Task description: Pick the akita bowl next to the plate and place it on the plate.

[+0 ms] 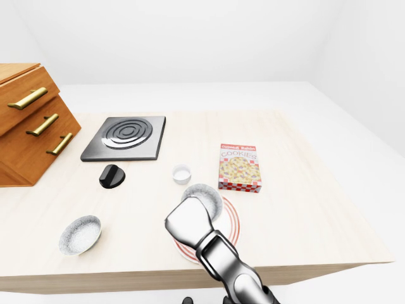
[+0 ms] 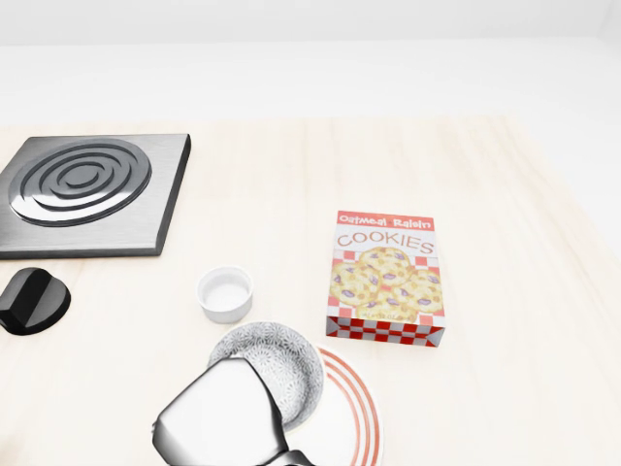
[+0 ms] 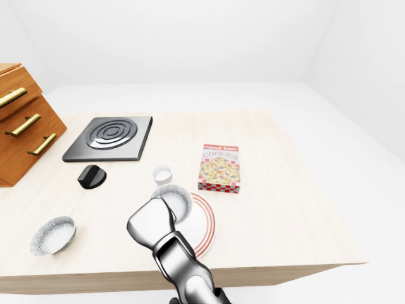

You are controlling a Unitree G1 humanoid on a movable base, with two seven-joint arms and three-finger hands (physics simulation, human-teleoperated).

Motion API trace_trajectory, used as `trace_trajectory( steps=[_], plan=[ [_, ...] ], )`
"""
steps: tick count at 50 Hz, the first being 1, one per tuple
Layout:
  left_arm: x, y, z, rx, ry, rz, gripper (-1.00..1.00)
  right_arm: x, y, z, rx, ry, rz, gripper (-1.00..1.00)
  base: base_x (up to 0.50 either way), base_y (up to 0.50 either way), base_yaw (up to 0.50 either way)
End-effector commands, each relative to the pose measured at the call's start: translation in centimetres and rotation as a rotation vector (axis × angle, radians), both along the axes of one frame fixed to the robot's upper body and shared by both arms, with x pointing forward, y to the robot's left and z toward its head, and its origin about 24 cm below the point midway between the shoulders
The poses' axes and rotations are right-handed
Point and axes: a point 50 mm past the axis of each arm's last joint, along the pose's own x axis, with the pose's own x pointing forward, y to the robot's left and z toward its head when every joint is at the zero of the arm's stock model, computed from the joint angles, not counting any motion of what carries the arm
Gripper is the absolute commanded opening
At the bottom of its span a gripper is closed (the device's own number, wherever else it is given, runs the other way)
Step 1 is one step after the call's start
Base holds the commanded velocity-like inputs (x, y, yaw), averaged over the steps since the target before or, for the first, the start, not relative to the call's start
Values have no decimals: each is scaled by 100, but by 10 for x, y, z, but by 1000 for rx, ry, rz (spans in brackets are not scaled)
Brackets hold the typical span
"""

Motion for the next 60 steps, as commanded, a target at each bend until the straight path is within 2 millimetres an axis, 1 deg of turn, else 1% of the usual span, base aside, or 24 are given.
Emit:
trace_trajectory(
  steps=[1, 4, 8, 16, 60],
  plan=[
    [0, 0, 0, -2, 1, 2, 100, -10, 4, 0, -33, -94, 30, -100, 0, 0, 0],
    [0, 0, 0, 0, 0, 3, 100, -10, 3, 2, -26, -93, 27, -100, 0, 0, 0],
    [0, 0, 0, 1, 1, 6, 100, -11, -1, -3, -34, -89, 24, -100, 0, 0, 0],
    [1, 0, 0, 0, 1, 7, 100, -5, -6, -8, -39, -87, 9, -100, 0, 0, 0],
    [1, 0, 0, 1, 1, 8, 100, -4, -7, -8, -26, -102, 6, -100, 0, 0, 0]
  ],
)
